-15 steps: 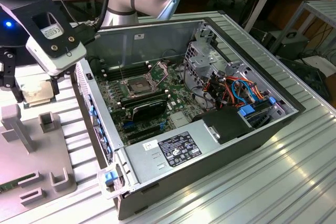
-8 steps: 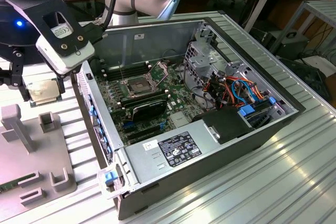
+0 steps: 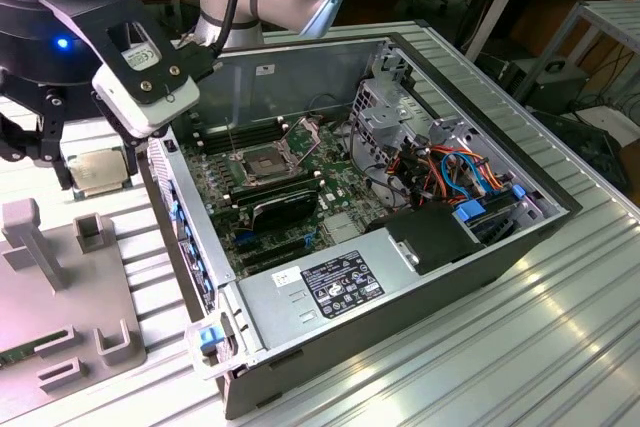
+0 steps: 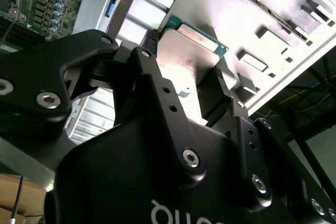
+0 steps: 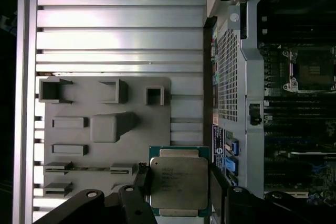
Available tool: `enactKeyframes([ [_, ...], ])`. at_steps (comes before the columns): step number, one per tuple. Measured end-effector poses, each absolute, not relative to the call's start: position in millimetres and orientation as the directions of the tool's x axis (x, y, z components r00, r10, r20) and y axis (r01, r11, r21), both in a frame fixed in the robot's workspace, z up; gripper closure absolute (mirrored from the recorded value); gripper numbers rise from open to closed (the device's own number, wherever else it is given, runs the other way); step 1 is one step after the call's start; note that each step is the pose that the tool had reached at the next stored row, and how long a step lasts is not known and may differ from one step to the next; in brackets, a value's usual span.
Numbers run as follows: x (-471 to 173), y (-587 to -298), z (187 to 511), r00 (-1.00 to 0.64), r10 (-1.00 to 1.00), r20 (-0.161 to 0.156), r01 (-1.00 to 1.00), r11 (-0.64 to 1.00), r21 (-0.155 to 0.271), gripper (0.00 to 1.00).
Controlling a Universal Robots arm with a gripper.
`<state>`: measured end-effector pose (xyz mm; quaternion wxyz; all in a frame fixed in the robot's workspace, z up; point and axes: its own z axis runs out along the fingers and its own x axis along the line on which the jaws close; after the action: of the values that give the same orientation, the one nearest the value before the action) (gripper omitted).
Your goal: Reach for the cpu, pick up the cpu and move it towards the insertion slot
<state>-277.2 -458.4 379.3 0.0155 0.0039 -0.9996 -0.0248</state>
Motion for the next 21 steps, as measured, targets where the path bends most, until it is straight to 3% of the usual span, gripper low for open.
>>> enactKeyframes([
  [21,-248.7,-451.2,379.0,-0.999,-0.008,0.031,-0.007,0.999,0.05,0.45],
])
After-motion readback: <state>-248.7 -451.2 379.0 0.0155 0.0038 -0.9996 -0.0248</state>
